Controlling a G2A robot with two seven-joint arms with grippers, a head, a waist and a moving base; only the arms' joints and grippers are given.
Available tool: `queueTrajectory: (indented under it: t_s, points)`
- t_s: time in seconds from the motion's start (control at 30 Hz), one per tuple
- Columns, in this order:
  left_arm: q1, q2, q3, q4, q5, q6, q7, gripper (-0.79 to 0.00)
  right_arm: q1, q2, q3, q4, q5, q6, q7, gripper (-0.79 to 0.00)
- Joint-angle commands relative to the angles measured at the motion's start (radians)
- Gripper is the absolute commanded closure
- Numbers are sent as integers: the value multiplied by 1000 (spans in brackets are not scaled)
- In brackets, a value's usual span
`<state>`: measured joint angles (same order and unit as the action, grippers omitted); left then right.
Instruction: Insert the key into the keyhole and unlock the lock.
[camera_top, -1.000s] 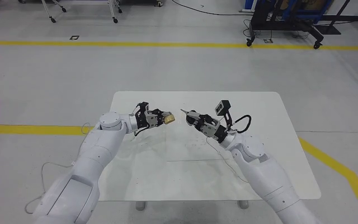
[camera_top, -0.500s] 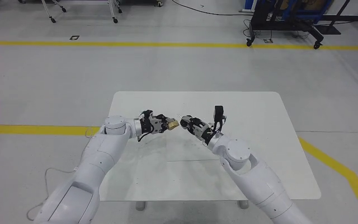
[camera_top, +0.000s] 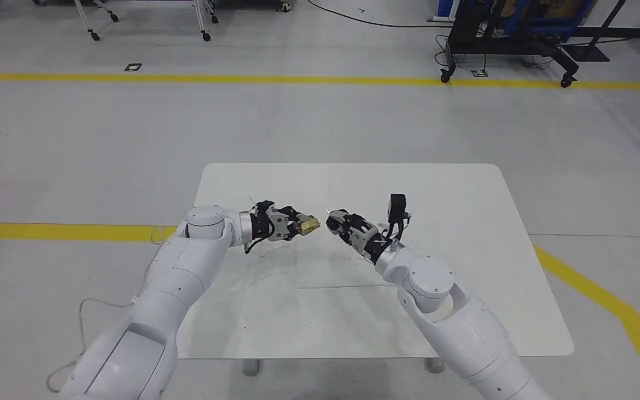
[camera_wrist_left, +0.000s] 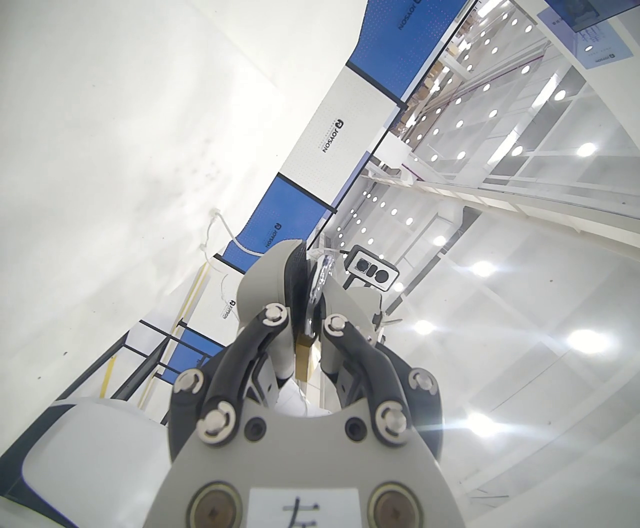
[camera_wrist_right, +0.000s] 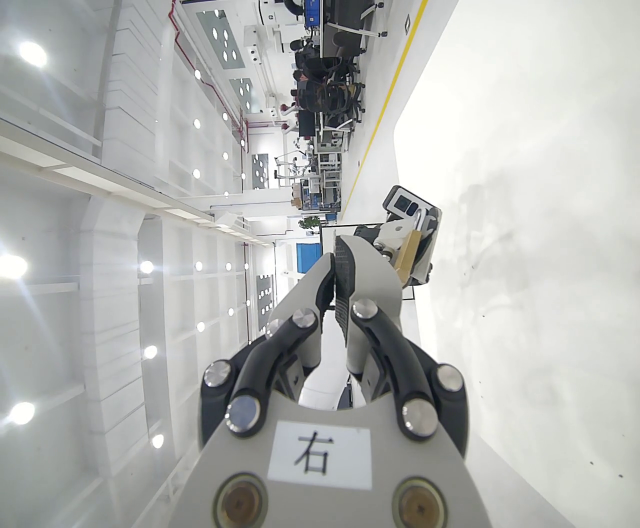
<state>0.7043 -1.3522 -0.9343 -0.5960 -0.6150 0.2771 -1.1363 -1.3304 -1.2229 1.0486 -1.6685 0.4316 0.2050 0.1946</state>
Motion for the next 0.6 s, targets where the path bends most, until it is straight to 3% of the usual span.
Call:
queueTrajectory:
  t_s: [0.0, 0.17, 0.27, 0.57]
  points:
    - [0, 0, 0, 0, 0, 0, 0, 0, -7, 1, 15, -11, 19, 34, 5, 0]
    - [0, 0, 0, 0, 0, 0, 0, 0, -79, 5, 12, -122, 9, 174, -52, 0]
    - [21, 3, 7, -43, 42, -9, 72, 0, -104, 4, 6, -158, 1, 231, -95, 0]
    - [69, 20, -7, -143, 91, 33, 143, 0, -107, -18, -39, -169, 10, 296, -243, 0]
